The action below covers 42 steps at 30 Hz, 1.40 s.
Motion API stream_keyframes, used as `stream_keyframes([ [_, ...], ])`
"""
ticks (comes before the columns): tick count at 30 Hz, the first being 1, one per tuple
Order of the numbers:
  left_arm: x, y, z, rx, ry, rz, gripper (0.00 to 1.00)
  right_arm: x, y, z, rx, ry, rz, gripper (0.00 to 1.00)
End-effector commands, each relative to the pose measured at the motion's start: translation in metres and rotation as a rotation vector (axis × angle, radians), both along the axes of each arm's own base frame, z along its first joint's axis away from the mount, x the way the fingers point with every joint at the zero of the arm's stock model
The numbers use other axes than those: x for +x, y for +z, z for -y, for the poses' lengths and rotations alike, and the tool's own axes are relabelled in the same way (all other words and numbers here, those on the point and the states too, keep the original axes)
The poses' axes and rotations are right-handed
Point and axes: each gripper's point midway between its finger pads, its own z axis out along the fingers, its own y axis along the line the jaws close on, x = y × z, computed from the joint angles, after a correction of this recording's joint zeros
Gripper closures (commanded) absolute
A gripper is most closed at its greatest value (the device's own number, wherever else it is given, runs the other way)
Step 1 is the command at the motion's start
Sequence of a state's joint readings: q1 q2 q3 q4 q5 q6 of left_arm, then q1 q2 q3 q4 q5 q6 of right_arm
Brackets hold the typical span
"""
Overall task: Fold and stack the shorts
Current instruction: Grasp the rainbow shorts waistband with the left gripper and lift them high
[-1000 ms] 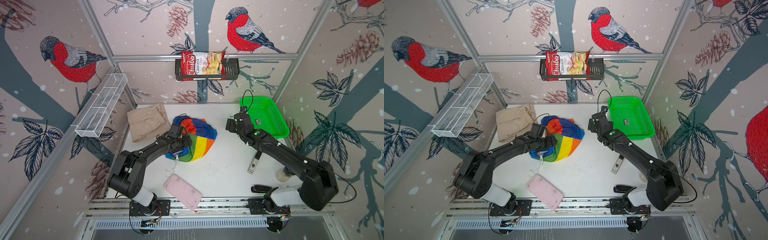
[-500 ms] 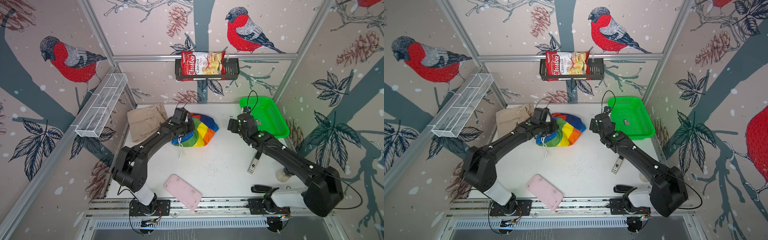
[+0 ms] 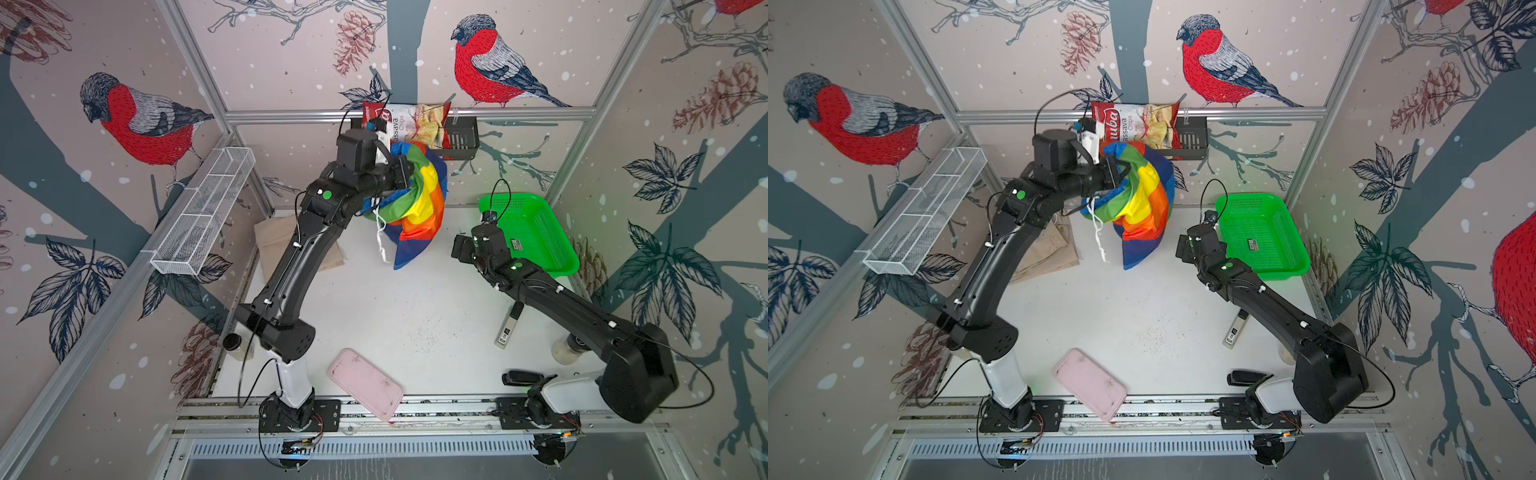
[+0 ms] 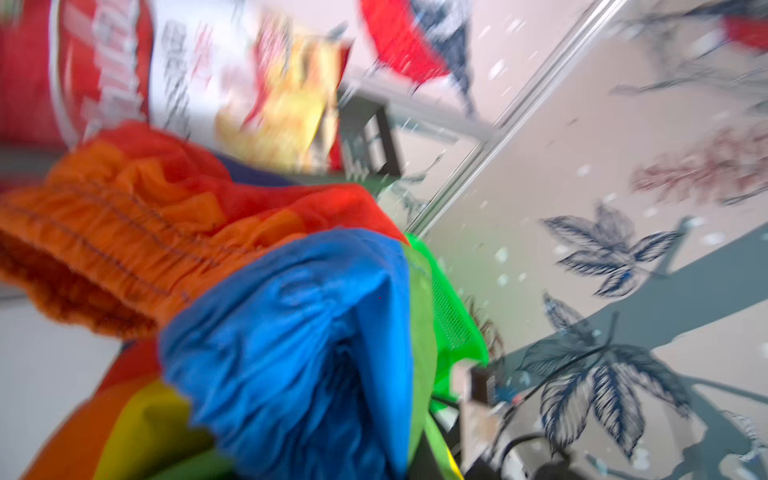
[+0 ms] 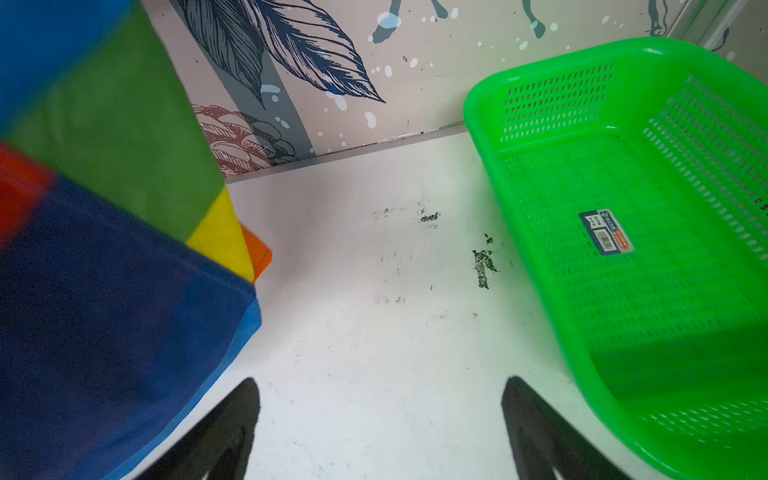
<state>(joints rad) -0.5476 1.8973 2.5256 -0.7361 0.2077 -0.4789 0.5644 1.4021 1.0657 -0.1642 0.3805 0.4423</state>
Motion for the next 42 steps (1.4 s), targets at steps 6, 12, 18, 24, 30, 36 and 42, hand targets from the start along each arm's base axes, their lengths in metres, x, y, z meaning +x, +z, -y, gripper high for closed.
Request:
stream_keyframes([
  [6,-0.019,0.053,0.012,-0.163,-0.105,0.111,1.0,0.018,0.008,-0.022,0.078,0.051,0.022,0.09],
  [12,-0.031,0.063,0.008,-0.168,-0.127,0.138,1.0,0.021,0.003,-0.019,0.062,0.036,0.022,0.09],
  [18,-0.021,0.01,0.029,-0.122,-0.194,0.001,1.0,0.024,0.005,-0.017,0.074,0.027,0.03,0.08],
  [24,-0.016,-0.013,0.033,-0.058,-0.202,-0.034,1.0,0.024,-0.006,-0.013,0.05,0.024,0.01,0.08],
  [30,-0.037,0.001,0.045,-0.005,-0.361,0.036,1.0,0.019,0.005,-0.009,0.041,0.065,0.056,0.07],
  [36,-0.027,-0.053,0.025,0.193,-0.255,0.0,1.0,0.004,0.024,0.022,0.055,0.042,0.139,0.05],
  [42,0.017,-0.146,-0.019,0.581,0.046,-0.138,0.88,-0.016,0.059,0.06,0.077,-0.035,0.255,0.01],
])
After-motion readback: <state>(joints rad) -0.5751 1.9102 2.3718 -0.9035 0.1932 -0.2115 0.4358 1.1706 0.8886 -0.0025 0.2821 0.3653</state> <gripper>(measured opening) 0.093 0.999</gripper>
